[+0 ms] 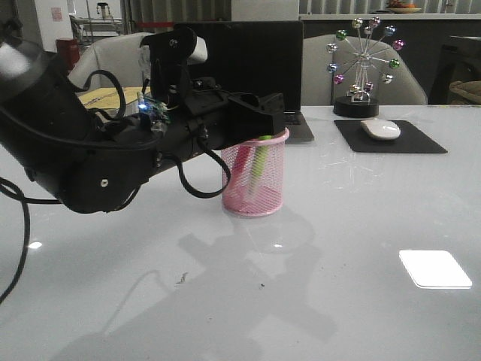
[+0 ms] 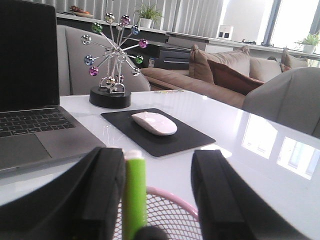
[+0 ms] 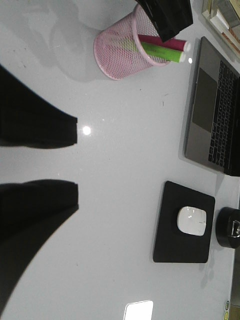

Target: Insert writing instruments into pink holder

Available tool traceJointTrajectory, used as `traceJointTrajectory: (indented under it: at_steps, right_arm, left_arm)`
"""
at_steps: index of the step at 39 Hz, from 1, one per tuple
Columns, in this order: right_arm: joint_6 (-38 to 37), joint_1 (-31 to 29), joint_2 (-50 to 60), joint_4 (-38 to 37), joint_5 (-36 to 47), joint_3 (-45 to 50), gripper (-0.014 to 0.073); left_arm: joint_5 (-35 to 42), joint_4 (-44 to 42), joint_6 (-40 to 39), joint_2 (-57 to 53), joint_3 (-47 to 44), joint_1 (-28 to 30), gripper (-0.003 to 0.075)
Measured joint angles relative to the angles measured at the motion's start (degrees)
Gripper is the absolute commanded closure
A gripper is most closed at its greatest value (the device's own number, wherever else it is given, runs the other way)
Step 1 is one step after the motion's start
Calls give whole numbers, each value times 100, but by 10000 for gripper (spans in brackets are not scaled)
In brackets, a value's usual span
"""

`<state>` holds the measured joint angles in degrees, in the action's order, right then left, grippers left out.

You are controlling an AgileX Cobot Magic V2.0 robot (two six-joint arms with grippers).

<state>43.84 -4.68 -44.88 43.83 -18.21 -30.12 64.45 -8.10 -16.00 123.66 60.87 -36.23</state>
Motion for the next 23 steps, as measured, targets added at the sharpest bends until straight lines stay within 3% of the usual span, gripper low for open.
traceJointTrajectory:
  at_steps: [5, 11, 19, 23]
  right_arm:
    - [0, 0, 0, 0, 0, 0, 284]
    - [0, 0, 0, 0, 0, 0, 284]
    - [0, 0, 0, 0, 0, 0, 284]
    - [0, 0, 0, 0, 0, 0, 284]
  left_arm:
    - [0, 11, 0, 0, 0, 0, 304]
    - [-186, 9, 0, -363, 0, 18, 377]
    - [-1393, -326, 0, -1675, 0, 270, 404]
    - [-2620, -484, 0, -2457, 90, 462, 407]
